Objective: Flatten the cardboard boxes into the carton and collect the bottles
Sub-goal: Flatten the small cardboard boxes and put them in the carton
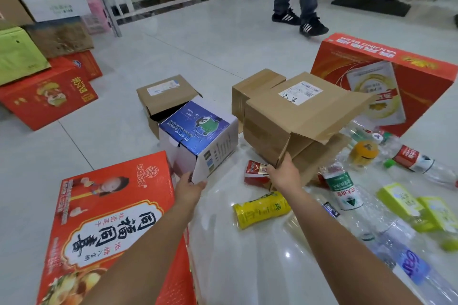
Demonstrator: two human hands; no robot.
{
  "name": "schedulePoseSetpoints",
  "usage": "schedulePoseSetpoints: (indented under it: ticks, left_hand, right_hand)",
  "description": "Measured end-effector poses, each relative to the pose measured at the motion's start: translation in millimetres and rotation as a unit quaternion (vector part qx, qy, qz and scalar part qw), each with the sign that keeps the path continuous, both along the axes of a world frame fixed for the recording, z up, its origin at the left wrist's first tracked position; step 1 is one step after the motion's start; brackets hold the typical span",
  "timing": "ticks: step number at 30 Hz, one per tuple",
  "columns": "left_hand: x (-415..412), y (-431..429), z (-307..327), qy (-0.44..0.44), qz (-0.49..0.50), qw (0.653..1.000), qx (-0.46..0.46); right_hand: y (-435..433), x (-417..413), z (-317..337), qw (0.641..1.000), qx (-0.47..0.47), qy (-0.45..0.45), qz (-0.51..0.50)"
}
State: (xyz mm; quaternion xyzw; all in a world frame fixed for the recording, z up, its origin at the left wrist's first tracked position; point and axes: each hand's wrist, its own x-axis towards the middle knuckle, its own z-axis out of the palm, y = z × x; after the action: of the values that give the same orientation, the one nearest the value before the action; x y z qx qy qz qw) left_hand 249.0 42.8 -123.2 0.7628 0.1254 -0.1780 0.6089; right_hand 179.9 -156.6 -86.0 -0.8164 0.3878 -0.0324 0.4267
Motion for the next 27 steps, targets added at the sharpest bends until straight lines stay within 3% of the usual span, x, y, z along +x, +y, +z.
schedulePoseSetpoints:
  ticks: [4,12,21,27]
  left_hand:
    - [0,-7,-3,-0.014,0.008,0.999,0.042]
    - [-32,-24,21,-0.025,0.057,0.998,0.023]
    - [-33,-42,90,-0.022,0.03,0.996,-0.078]
    - [-44,-36,120,-0.055,0.037,0.991,-0.117]
  right_hand:
    - [-6,-2,3,1.0,0.015,-0.013,-0.001]
    - [-19,-35,16,0.994,0.082,-0.066,-0.036]
    - [-28,-67,42,0.929,0.227,-0.233,-0.175]
    - [-35,-87,57,0.906,0.321,-0.223,-0.162]
